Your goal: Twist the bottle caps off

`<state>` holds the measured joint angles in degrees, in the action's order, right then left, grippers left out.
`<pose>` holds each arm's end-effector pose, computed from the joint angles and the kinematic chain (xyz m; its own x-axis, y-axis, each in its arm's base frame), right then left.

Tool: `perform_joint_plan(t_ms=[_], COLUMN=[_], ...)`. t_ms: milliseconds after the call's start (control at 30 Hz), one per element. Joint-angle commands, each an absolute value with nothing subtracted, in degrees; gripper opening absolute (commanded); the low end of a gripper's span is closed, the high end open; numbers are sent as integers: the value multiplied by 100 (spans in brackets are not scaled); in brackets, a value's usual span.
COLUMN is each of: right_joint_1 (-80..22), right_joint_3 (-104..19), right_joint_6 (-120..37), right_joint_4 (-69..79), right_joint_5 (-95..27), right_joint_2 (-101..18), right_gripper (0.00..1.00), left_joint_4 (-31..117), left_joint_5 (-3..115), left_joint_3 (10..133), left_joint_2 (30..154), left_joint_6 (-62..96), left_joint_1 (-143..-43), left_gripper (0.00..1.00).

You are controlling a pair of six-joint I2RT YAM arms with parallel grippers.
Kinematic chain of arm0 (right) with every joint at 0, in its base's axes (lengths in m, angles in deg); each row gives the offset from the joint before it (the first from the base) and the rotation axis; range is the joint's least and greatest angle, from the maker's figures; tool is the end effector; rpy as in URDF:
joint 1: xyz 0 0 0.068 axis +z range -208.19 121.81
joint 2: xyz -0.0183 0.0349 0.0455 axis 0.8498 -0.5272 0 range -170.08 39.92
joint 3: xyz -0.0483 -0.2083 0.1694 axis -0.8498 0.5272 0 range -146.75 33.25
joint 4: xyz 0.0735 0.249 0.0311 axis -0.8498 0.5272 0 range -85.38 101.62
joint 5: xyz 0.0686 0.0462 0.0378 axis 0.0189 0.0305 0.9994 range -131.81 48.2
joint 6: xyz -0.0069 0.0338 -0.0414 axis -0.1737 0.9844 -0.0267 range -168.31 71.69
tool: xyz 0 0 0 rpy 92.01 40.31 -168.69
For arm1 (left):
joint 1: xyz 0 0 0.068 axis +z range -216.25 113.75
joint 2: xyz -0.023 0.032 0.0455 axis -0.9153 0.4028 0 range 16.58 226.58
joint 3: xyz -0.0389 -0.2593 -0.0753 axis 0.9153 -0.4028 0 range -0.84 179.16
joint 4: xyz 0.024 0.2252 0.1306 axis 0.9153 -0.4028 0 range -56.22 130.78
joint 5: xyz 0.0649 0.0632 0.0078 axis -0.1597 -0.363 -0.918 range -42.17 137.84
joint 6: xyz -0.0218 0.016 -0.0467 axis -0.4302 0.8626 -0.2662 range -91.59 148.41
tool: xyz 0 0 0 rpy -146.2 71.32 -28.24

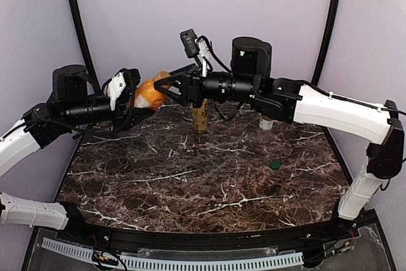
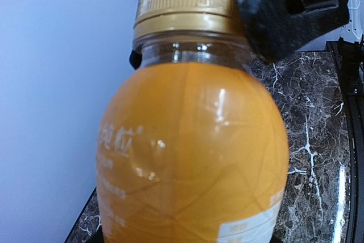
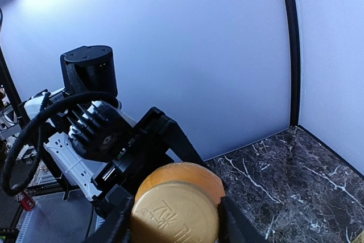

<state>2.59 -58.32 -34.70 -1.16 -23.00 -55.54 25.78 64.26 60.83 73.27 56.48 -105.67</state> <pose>0.1859 0.3558 0.4230 -0.2157 0.0704 -0.9739 -0.9596 0.1692 0.2247 0.1638 -0.1478 0.3963 0.2693 0.3629 -0.8921 0.7905 0.4458 0.4200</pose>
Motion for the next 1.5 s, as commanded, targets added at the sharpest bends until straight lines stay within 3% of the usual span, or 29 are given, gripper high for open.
perform_joint_plan(t_ms=[0,133,300,400,500,667,933,1233,1400,1467], right_joint_1=[198,191,190,185,170,65,-30,-58,-78,-79], right_joint_3=[-5750,-5886,-5935,-6053,-6254,-6587,-6821,-6669,-6680,-6679], right_joint_6=[-3107,-2560,-1872,-1722,-1700,-1651,-1514,-1466,-1438,-1441], right_joint_4=[26,388,839,951,971,955,888,541,488,488], right_joint_5=[-2605,-2870,-3260,-3261,-3172,-3026,-2754,-2489,-2369,-2353], right_joint_2=[-5324,-5211,-5237,-5368,-5525,-5781,-6141,-6148,-6211,-6216], right_gripper=[66,74,76,79,90,91,84,50,48,42], left_joint_4=[2581,2883,4203,4767,5071,5740,5777,5726,5717,5717], left_joint_5=[6124,5125,3814,3651,3545,3614,3621,3659,3698,3697], left_joint_3=[6191,6051,5706,5509,5274,4840,4807,4803,4780,4782], left_joint_2=[7233,7198,7169,7104,7077,6938,6956,6967,6972,6980], left_joint_6=[5972,6925,8484,9354,9932,10907,10981,10994,11066,11068], left_joint_1=[-10580,-10580,-10580,-10595,-10609,-10677,-10702,-10732,-10778,-10789], left_gripper=[41,38,35,34,34,33,33,33,33,33])
